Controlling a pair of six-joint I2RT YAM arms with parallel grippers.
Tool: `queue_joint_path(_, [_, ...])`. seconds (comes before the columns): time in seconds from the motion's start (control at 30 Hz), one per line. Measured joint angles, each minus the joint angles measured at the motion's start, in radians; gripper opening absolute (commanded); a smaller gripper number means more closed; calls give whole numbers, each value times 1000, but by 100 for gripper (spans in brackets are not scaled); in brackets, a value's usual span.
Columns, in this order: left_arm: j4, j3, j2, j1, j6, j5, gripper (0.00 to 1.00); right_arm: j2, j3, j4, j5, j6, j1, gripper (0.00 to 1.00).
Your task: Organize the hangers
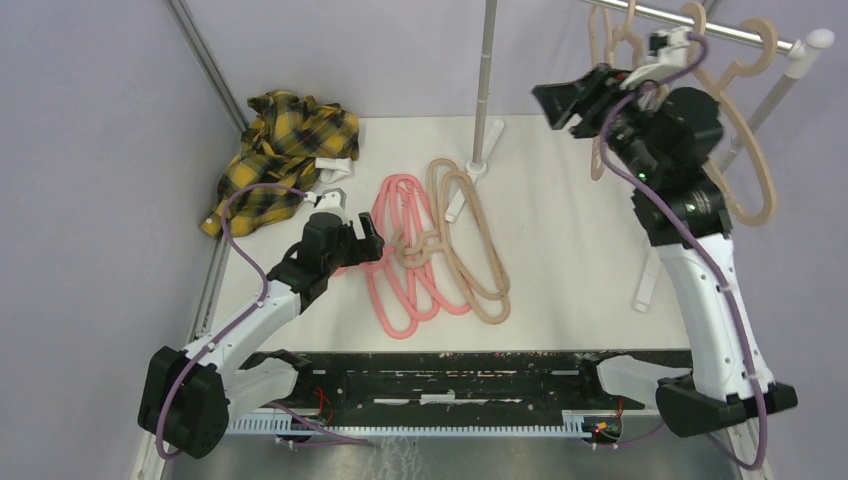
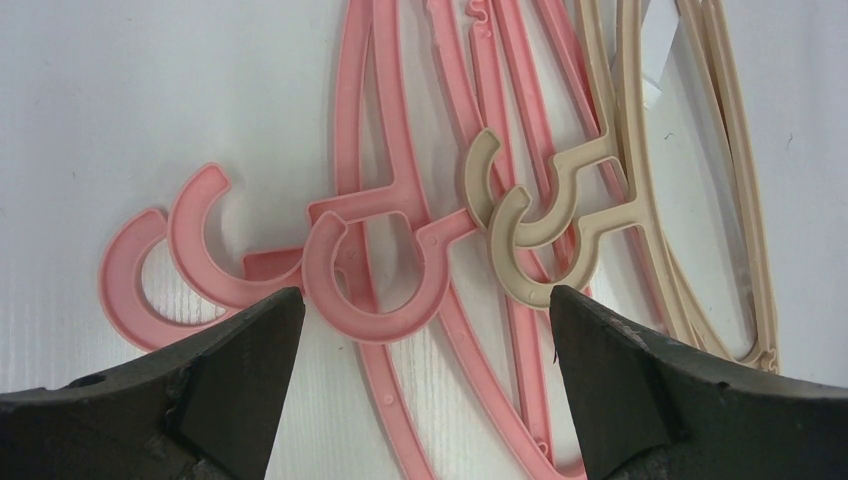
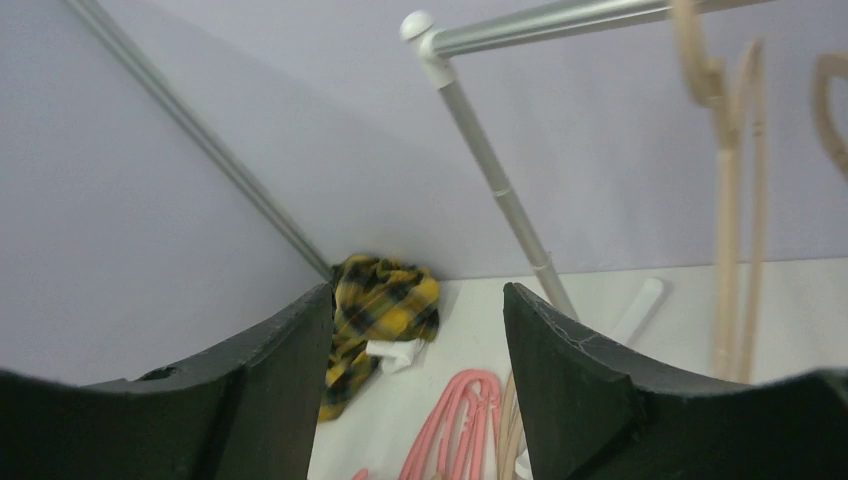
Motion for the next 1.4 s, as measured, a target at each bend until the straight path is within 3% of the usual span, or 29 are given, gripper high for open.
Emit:
queue_joint_path(0.3, [-1,0,7,0,0,-1,99,252,1,-167,14,-174,326,64])
queue_joint_path(0.7, [0,0,22,0,0,-1,99,419,-377,-225,134,-236,596,56])
queue_joint_path(0.93, [0,0,24,0,0,-1,99,484,-550,-210,194,-197,634,55])
queue_joint_path(1.4, [0,0,24,0,0,-1,99,566,-577,-132,280,-187,631,51])
